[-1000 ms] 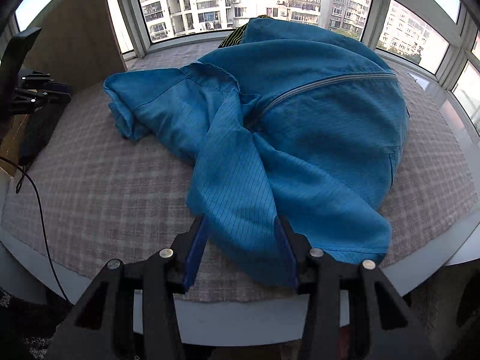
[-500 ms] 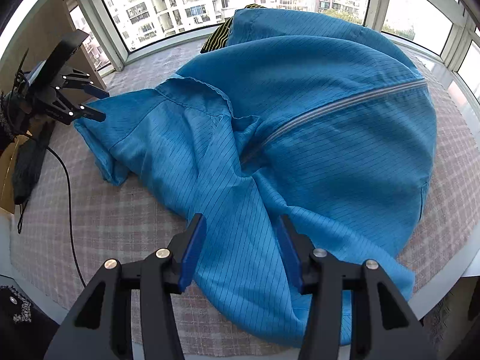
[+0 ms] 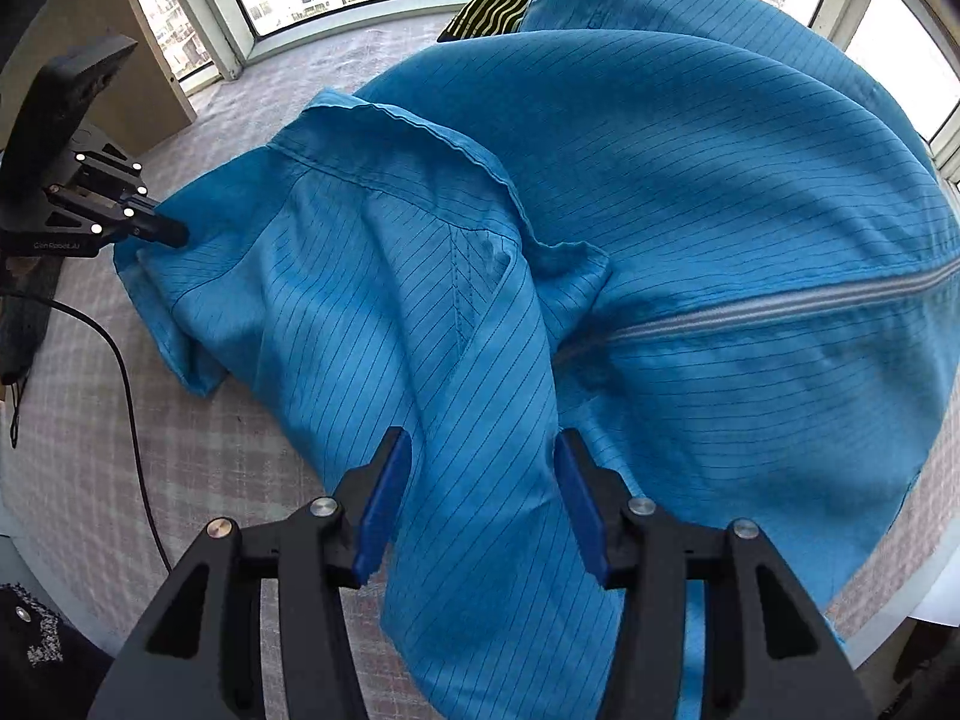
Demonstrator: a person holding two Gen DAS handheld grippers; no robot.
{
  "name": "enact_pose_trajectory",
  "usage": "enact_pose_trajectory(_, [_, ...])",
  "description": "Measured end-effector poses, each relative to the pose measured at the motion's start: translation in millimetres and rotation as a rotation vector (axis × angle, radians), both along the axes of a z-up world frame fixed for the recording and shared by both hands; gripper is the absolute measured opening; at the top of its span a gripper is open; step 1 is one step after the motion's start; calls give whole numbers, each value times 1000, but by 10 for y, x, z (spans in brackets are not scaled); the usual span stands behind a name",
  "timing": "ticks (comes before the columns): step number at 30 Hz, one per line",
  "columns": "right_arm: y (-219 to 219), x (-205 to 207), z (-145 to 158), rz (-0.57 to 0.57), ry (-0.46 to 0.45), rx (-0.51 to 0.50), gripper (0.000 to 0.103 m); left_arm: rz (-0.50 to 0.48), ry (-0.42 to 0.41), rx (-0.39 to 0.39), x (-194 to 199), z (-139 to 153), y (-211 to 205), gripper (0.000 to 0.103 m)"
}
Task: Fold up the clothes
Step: 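Grasp the blue coat hem with the right gripper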
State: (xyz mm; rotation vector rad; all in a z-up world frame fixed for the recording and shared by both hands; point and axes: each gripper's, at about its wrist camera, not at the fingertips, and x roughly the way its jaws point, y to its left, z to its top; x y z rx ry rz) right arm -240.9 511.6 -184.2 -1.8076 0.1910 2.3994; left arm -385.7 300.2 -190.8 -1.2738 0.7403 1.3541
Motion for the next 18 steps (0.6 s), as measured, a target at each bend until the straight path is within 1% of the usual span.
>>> enact_pose_trajectory(1, [1, -23, -72, -2, -26, 16, 50, 1, 7, 4, 5, -5, -15, 0])
enact_pose_trajectory(4, [31, -45, -268, -23, -97, 24, 50, -15, -4, 19, 46, -11, -33, 2])
enact_pose_trajectory(5, [41, -37, -310, -31, -109, 22, 50, -25, 15, 19, 73, -11, -24, 8])
enact_pose_trajectory(6, [53, -22, -336, -38, -111, 10, 50, -33, 26, 14, 95, -19, -8, 23])
enact_pose_trajectory(7, [67, -2, -349, -45, -106, -9, 50, -37, 35, 10, 109, -32, 10, 32])
enact_pose_trajectory(8, [85, 18, -343, -51, -95, -29, 50, -42, 41, 1, 125, -58, 36, 37])
enact_pose_trajectory(9, [103, 39, -338, -57, -83, -50, 48, -47, 47, -8, 141, -85, 60, 35])
enact_pose_trajectory(10, [120, 60, -333, -64, -71, -71, 35, -51, 46, -20, 159, -124, 78, 33])
enact_pose_trajectory(11, [140, 81, -325, -71, -60, -89, 22, -55, 45, -32, 178, -163, 95, 14])
enact_pose_trajectory(12, [168, 105, -306, -79, -51, -99, 7, -57, 46, -44, 197, -202, 112, 1])
enact_pose_trajectory(13, [194, 130, -281, -86, -40, -107, 5, -45, 69, -57, 212, -232, 113, 0])
enact_pose_trajectory(15, [231, 195, -161, -96, 3, -92, 3, -31, 81, -46, 255, -206, 78, 0])
enact_pose_trajectory(16, [248, 229, -72, -99, 27, -76, 2, -27, 92, -28, 287, -148, 45, 0])
enact_pose_trajectory(18, [303, 310, 187, -116, 97, -36, 2, -4, 143, 20, 345, 50, -30, 0])
